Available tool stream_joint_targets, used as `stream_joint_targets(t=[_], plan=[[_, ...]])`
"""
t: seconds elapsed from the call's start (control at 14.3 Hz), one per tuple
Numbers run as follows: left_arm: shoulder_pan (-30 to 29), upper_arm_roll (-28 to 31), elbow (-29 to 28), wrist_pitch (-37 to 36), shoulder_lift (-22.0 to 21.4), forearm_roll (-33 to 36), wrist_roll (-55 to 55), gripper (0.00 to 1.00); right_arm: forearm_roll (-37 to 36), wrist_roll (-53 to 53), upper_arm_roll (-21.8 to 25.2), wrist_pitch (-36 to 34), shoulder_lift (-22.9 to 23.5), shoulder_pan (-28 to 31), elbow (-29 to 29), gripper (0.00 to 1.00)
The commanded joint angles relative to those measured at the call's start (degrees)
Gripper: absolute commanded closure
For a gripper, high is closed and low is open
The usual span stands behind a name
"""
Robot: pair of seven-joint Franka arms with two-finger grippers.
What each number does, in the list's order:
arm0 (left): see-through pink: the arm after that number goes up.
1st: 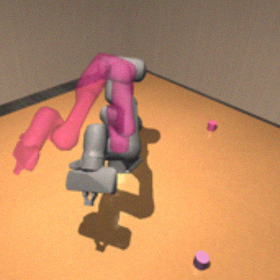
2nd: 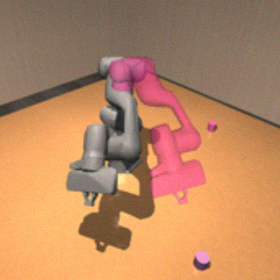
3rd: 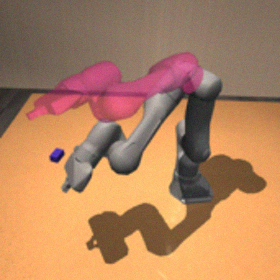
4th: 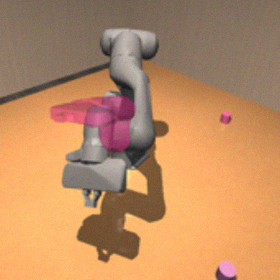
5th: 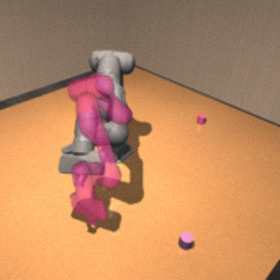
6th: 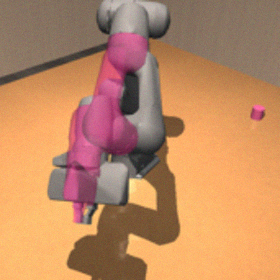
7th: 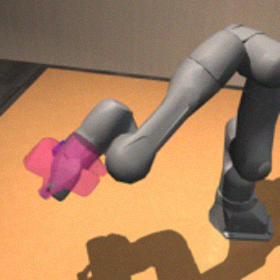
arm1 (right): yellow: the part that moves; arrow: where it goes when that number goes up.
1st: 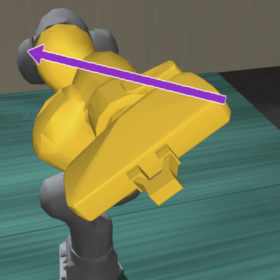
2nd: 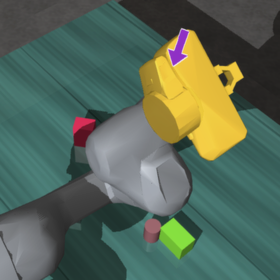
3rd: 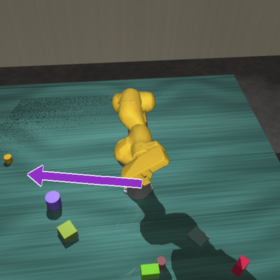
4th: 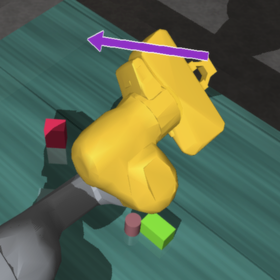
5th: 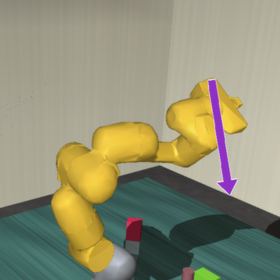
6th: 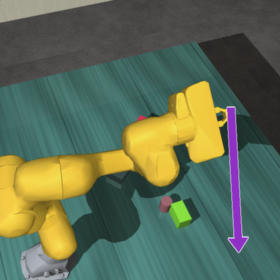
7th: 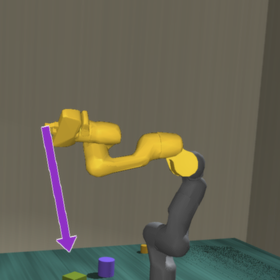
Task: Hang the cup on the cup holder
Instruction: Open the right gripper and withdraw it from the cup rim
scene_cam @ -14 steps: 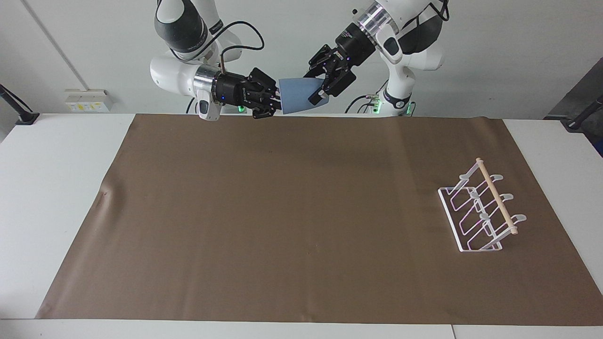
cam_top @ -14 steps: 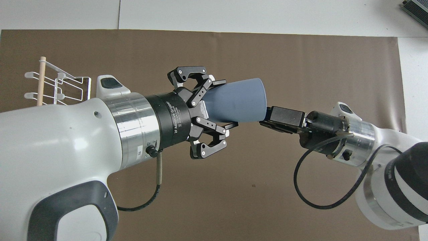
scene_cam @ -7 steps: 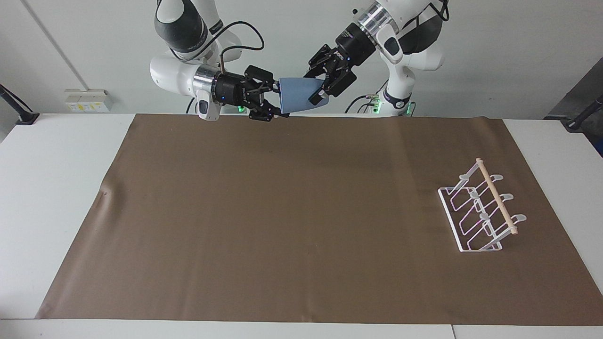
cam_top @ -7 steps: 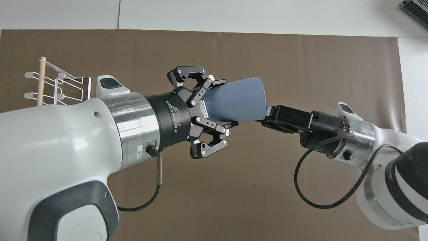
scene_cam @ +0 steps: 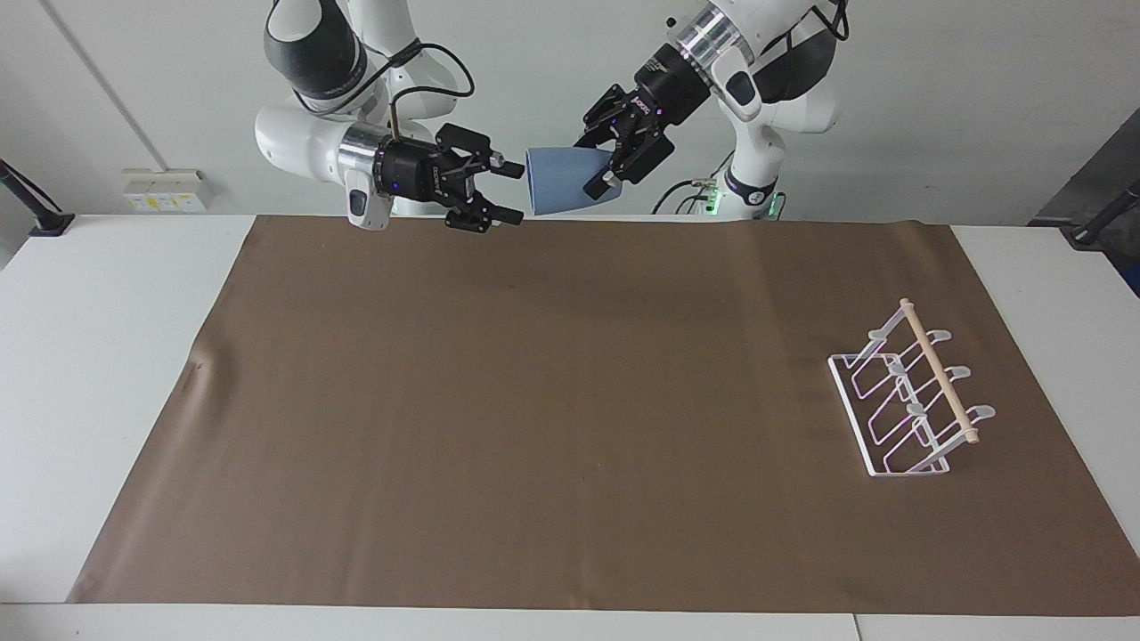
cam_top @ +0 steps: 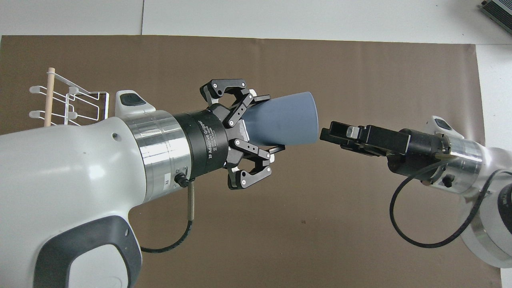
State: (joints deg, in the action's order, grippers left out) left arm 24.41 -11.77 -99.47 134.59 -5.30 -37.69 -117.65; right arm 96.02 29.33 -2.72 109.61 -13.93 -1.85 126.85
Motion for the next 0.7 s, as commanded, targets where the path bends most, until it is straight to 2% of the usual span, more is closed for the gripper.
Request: stream_joint_targets(t=[0.0,0.35,0.63], plan=[[0.29,0.08,-1.69,1.37,-1.02,-0.63,-0.57,1.0,-4.16,1.43,-0.27,-4.48,-1.54,4.38,1.12,0.0],[0.03,0.08,-2.66,1.2,-1.29,-0.37,1.28,1.0,-10.67,1.17,-0.18,-9.94,-1.71,9.57,0.68,0.0],[-0.15,0.17,-4.15,0.85,-1.99,2.18,1.98,1.0,-25.5,-5.41,-0.1,-8.54,-1.63,10.28,-3.7,0.0]])
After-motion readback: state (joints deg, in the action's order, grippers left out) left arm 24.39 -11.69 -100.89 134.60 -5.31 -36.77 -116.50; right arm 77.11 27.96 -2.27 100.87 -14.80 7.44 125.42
